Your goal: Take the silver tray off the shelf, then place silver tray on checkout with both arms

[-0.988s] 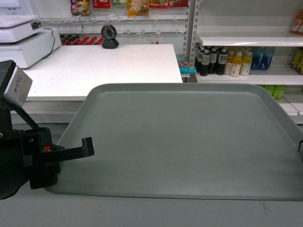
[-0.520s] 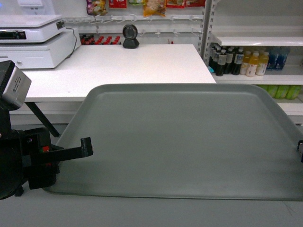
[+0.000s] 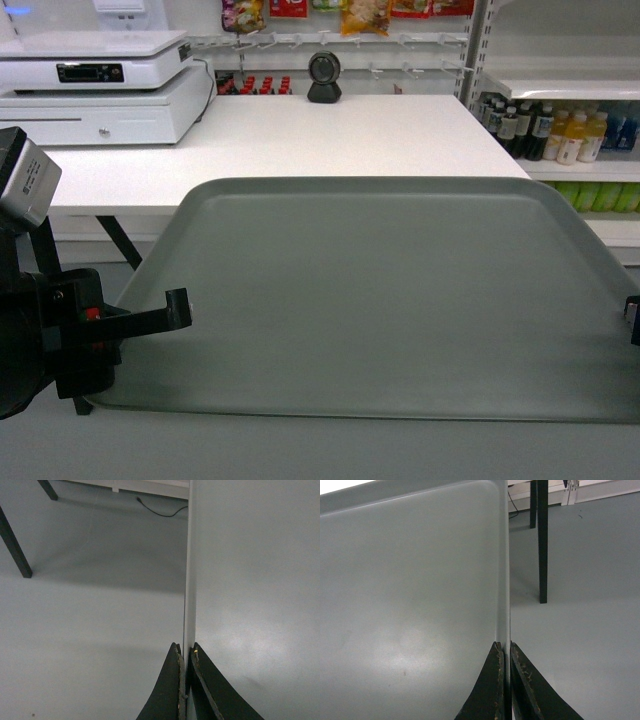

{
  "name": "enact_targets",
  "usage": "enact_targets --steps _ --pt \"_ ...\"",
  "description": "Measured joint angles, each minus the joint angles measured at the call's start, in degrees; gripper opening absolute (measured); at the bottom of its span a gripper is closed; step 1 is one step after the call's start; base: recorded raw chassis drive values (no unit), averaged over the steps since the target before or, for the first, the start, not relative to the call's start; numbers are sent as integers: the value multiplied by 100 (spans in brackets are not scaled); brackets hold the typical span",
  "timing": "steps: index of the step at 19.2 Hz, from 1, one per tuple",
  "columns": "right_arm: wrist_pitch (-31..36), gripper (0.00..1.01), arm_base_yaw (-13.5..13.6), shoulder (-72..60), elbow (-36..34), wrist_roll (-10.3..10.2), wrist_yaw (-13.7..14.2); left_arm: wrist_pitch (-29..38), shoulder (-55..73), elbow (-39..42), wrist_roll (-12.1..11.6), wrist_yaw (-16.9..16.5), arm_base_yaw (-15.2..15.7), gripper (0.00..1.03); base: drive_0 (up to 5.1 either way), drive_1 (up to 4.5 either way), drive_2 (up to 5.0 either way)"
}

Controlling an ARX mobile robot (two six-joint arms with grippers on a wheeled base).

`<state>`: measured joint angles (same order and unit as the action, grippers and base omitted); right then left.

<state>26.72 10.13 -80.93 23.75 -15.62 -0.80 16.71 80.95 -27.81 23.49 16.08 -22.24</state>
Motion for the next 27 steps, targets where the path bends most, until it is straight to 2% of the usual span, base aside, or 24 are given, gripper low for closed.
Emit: enact_targets --steps 27 --pt "-13 2 -4 2 -2 -2 17 2 -4 0 7 -2 -17 3 1 403 -401"
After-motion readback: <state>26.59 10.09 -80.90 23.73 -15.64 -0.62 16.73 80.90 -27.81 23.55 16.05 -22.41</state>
